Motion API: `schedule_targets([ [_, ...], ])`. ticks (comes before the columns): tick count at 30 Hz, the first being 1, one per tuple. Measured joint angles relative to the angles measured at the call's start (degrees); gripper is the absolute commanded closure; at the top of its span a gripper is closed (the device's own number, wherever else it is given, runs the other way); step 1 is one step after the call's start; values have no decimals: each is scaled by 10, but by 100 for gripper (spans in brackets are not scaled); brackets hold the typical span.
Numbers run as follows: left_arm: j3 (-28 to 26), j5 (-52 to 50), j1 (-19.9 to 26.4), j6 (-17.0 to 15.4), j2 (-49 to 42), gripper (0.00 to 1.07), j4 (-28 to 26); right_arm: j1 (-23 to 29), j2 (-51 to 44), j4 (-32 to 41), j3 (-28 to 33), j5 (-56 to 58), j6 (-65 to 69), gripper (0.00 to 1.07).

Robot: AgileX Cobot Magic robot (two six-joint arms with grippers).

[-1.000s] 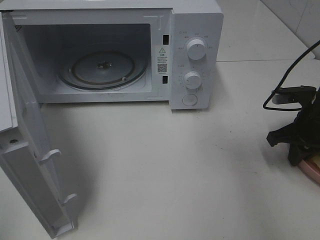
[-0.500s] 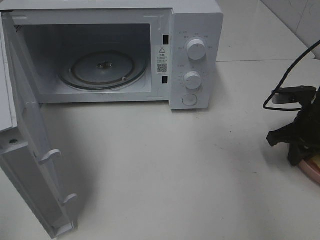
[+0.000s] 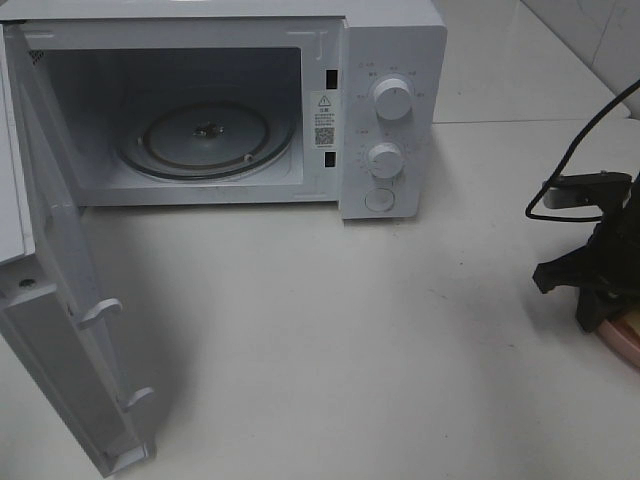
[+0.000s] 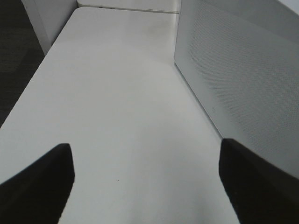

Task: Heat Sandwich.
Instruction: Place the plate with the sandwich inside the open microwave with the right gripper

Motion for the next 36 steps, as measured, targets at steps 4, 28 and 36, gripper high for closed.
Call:
schedule_targets([
  [4, 0, 0, 0, 0, 0, 26, 0, 0, -8, -9, 0, 12, 0, 107],
  [28, 0, 0, 0, 0, 0, 26, 0, 0, -179, -36, 7, 120, 1, 107],
  [36, 0, 0, 0, 0, 0, 26, 0, 0, -208, -42, 7, 133, 1, 107],
])
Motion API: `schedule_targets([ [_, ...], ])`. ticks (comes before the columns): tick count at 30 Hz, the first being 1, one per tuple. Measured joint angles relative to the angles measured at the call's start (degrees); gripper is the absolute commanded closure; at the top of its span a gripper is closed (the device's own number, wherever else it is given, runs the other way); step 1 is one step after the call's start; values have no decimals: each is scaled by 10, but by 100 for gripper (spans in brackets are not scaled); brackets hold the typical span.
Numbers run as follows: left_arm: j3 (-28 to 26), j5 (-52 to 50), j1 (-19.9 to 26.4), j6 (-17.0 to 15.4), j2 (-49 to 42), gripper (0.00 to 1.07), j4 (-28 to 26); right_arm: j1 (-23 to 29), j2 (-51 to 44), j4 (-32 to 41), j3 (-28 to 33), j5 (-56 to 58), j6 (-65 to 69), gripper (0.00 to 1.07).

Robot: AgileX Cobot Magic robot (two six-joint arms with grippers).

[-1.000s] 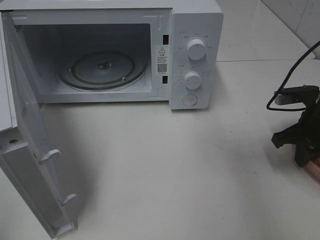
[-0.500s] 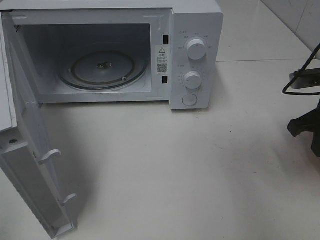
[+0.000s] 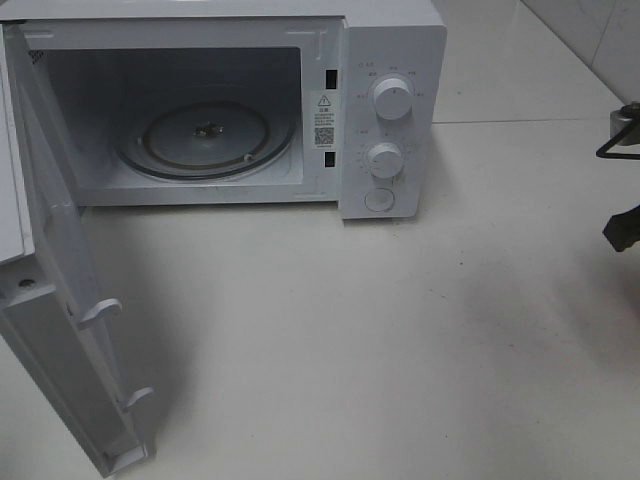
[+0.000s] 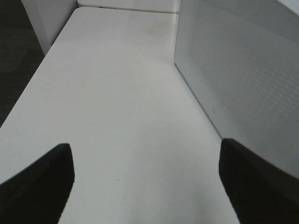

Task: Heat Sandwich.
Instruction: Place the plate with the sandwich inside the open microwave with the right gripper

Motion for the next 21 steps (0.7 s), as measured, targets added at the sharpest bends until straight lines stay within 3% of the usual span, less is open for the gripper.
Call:
schedule_targets([
  [21, 0, 0, 0, 0, 0, 26, 0, 13, 0, 29, 0, 2, -44, 107],
])
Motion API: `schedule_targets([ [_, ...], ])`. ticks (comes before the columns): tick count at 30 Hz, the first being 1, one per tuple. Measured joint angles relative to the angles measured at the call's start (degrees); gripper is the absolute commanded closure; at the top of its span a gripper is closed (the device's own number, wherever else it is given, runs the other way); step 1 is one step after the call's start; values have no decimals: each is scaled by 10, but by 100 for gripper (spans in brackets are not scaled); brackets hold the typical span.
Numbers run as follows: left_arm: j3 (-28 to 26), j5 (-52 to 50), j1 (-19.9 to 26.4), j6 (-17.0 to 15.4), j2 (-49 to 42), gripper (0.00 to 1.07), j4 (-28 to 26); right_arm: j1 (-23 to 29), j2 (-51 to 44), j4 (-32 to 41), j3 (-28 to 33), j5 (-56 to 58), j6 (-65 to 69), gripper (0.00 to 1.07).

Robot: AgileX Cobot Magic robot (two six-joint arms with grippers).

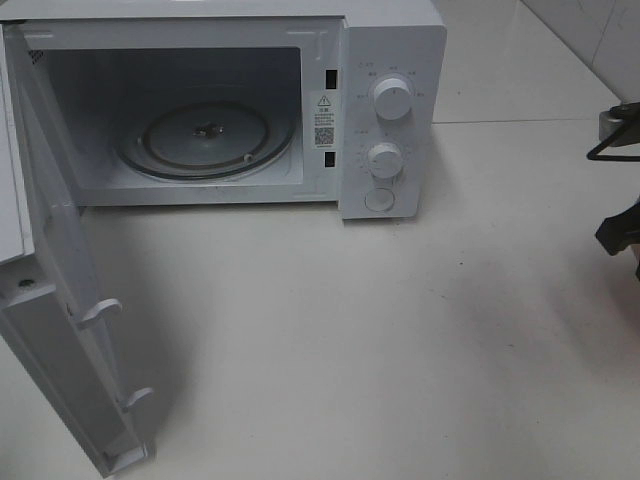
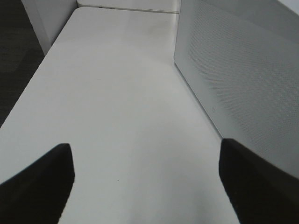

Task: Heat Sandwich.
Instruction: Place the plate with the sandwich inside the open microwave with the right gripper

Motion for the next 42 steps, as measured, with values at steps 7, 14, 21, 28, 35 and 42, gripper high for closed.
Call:
schedule_targets([
  [7, 0, 0, 0, 0, 0, 26, 0, 89, 0, -22, 0, 2, -3, 107],
  [14, 0, 0, 0, 0, 0, 26, 0, 183, 0, -21, 0, 3, -18, 107],
  [21, 0, 0, 0, 0, 0, 26, 0, 285, 0, -17, 0, 10, -32, 107],
  [28, 0, 0, 0, 0, 0, 26, 0, 376, 0, -17, 0, 10, -66, 107],
  [35, 0, 0, 0, 0, 0, 26, 0, 435, 0, -17, 0, 11, -109, 107],
  [42, 0, 0, 0, 0, 0, 26, 0, 474, 0, -18, 0, 6, -253, 107],
])
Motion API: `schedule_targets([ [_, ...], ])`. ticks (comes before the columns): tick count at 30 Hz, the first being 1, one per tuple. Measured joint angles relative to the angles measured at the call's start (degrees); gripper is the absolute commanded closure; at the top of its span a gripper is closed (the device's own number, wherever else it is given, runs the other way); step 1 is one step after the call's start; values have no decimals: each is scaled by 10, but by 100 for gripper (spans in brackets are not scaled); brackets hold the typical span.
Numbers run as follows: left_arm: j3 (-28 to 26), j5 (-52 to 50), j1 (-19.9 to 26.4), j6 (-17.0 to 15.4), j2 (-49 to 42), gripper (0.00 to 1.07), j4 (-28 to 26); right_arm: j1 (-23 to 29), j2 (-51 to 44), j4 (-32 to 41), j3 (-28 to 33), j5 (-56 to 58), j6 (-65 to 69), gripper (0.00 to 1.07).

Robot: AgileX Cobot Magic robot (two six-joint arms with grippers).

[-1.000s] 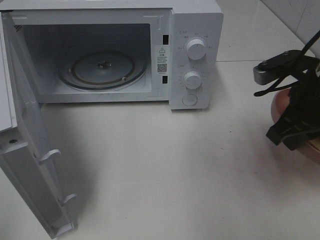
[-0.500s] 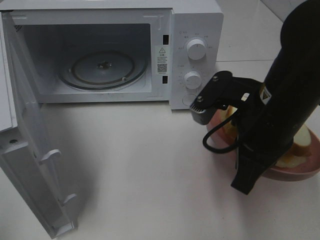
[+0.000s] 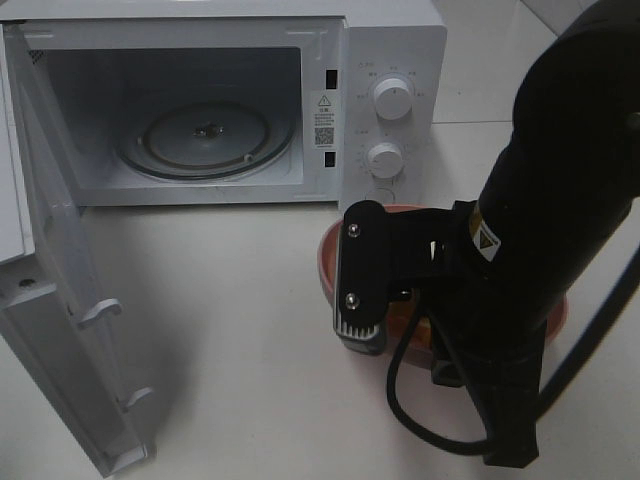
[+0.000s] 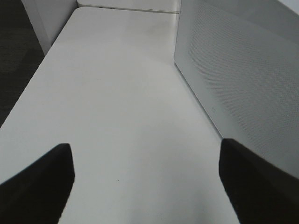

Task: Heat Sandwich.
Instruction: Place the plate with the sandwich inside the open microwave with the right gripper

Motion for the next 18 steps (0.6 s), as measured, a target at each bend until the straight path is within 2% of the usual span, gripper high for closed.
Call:
schedule_targets([
  [6, 0, 0, 0, 0, 0, 26, 0, 3, 0, 0, 0, -13, -127, 107],
  [8, 0, 0, 0, 0, 0, 26, 0, 3, 0, -1, 0, -14, -221, 107],
  [13, 0, 0, 0, 0, 0, 26, 0, 3, 0, 10, 0, -19, -305, 107],
  [17, 0, 0, 0, 0, 0, 26, 0, 3, 0, 85, 0, -32, -478, 107],
  [18, 0, 0, 0, 0, 0, 26, 0, 3, 0, 85, 0, -32, -478, 107],
])
